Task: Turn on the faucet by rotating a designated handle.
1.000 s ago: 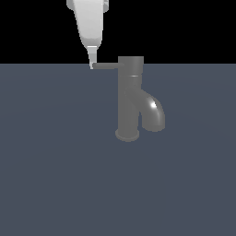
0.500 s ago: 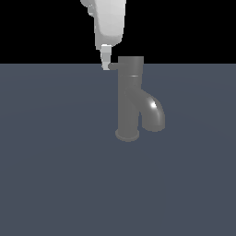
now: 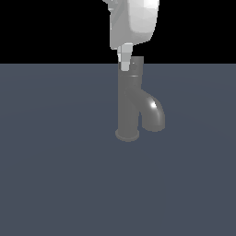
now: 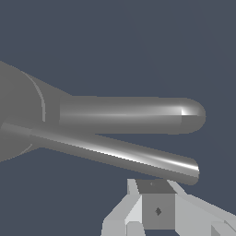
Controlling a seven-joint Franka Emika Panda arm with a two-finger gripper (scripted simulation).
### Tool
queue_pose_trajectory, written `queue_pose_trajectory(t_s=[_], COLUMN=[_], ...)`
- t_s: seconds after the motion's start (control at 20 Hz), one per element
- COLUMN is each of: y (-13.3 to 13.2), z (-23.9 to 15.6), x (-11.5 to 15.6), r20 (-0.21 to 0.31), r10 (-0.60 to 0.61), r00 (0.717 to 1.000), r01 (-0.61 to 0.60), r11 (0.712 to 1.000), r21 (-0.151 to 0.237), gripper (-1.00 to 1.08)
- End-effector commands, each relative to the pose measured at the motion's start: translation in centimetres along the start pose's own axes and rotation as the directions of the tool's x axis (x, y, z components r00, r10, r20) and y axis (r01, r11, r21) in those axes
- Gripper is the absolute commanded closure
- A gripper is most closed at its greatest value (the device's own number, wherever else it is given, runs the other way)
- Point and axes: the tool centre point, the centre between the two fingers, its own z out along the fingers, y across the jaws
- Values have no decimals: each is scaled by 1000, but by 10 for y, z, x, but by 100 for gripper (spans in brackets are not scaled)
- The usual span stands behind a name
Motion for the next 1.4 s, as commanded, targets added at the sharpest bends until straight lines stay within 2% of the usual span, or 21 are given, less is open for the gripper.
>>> queue_pose_trajectory(t_s=[0.0,1.2,1.25,1.3,1.35], y=[1,-4,-4,-9,-11], z=[0,0,0,0,0], x=[0,114,114,95,97], r20=[0,0,0,2,2], r10=[1,12,12,-18,-18], r00=[1000,1000,1000,1000,1000], r01=[-1,-12,-12,18,18], r11=[1000,1000,1000,1000,1000], r21=[0,-2,-2,-2,-2], gripper=[108,108,108,108,108])
